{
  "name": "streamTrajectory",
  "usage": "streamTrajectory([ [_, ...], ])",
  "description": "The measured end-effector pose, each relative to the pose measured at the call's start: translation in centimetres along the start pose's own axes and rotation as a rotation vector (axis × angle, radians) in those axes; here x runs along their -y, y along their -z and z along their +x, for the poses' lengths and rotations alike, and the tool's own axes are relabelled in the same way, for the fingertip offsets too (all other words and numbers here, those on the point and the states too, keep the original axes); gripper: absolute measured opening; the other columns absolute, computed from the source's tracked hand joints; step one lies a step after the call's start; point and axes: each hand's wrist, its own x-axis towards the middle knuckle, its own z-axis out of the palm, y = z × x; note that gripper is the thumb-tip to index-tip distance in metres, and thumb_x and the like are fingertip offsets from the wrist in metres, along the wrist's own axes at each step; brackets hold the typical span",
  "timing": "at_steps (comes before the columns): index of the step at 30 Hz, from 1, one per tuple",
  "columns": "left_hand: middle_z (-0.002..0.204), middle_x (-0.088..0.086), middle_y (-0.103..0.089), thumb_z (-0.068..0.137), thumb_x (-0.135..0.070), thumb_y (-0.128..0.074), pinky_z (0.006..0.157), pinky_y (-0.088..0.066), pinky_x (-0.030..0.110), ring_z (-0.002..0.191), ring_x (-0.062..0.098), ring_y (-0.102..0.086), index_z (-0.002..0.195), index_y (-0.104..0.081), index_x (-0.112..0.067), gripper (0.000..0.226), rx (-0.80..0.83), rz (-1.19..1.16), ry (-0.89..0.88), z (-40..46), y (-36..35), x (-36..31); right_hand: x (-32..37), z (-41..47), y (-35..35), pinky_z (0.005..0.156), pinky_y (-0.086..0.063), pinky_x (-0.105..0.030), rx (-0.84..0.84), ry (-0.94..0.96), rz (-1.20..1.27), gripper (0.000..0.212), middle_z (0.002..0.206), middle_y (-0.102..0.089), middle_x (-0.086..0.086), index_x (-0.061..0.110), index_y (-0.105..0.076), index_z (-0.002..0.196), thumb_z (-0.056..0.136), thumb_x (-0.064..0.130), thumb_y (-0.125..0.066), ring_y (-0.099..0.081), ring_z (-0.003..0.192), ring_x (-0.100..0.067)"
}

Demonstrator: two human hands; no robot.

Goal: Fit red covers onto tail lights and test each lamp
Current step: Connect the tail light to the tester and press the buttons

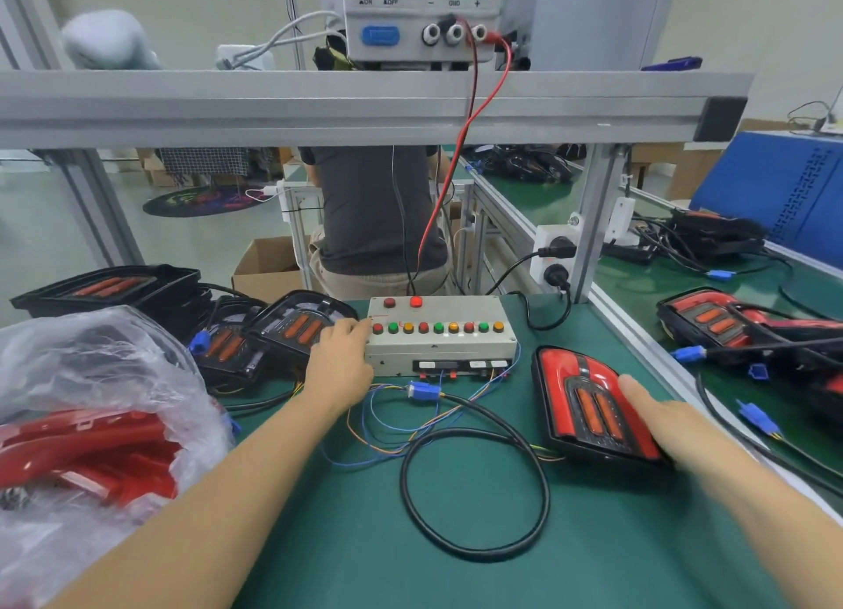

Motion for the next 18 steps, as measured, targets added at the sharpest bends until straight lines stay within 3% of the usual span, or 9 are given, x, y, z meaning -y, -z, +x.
streamTrajectory([
  [2,0.143,0.008,-0.036,0.084,-0.002,-0.048,0.1,-0.034,0.04,0.125,0.03,-0.036,0.145,-0.032,-0.015,0.064,0.031,0.018,-0.002,0.2,-0.1,-0.2,0.5,0.5,0.0,0.095,-0.045,-0.037,0.041,-0.049,0.094,0.068,0.103,-0.07,-0.014,0.006,-0.071,0.1,0.091,0.066,-0.041,-0.063,0.098,-0.03],
  [4,0.141,0.01,-0.038,0.083,-0.003,-0.049,0.099,-0.037,0.041,0.123,0.031,-0.04,0.145,-0.03,-0.016,0.066,0.013,0.039,-0.005,0.3,-0.1,-0.4,0.8,0.9,0.1,0.096,-0.048,-0.04,0.067,-0.082,0.236,0.059,0.095,-0.073,-0.014,0.005,-0.071,0.1,0.093,0.059,-0.048,-0.066,0.095,-0.031],
  [7,0.137,0.011,-0.043,0.08,-0.002,-0.053,0.095,-0.038,0.042,0.119,0.032,-0.045,0.146,-0.026,-0.019,0.073,-0.048,0.05,-0.021,0.1,-0.1,-0.6,0.9,1.1,0.0,0.07,-0.05,-0.035,0.119,-0.067,0.454,0.039,0.071,-0.075,-0.009,0.007,-0.07,0.093,0.096,0.043,-0.054,-0.069,0.068,-0.026],
  [10,0.138,0.007,-0.046,0.08,-0.003,-0.052,0.099,-0.035,0.041,0.121,0.029,-0.045,0.146,-0.028,-0.024,0.073,-0.075,0.084,-0.048,-0.1,-0.4,-0.4,0.7,1.2,-0.8,0.061,-0.049,-0.035,0.183,-0.086,0.672,0.031,0.071,-0.075,-0.01,0.008,-0.068,0.09,0.097,0.035,-0.055,-0.07,0.053,-0.02],
  [15,0.145,-0.001,-0.04,0.081,-0.005,-0.049,0.105,-0.028,0.039,0.128,0.024,-0.04,0.147,-0.03,-0.03,0.073,-0.056,0.102,-0.066,0.0,-0.5,0.3,-1.4,2.0,-2.4,0.063,-0.056,-0.037,0.19,-0.029,1.004,0.032,0.089,-0.077,-0.01,0.013,-0.068,0.106,0.097,0.039,-0.052,-0.074,0.068,-0.02],
  [18,0.145,-0.002,-0.038,0.081,-0.007,-0.051,0.105,-0.027,0.039,0.128,0.024,-0.038,0.147,-0.029,-0.031,0.074,-0.05,0.11,-0.063,-0.1,-0.6,0.5,-1.8,2.4,-2.8,0.057,-0.059,-0.03,0.167,0.073,1.093,0.036,0.098,-0.076,-0.006,0.018,-0.065,0.116,0.097,0.043,-0.047,-0.075,0.079,-0.018],
])
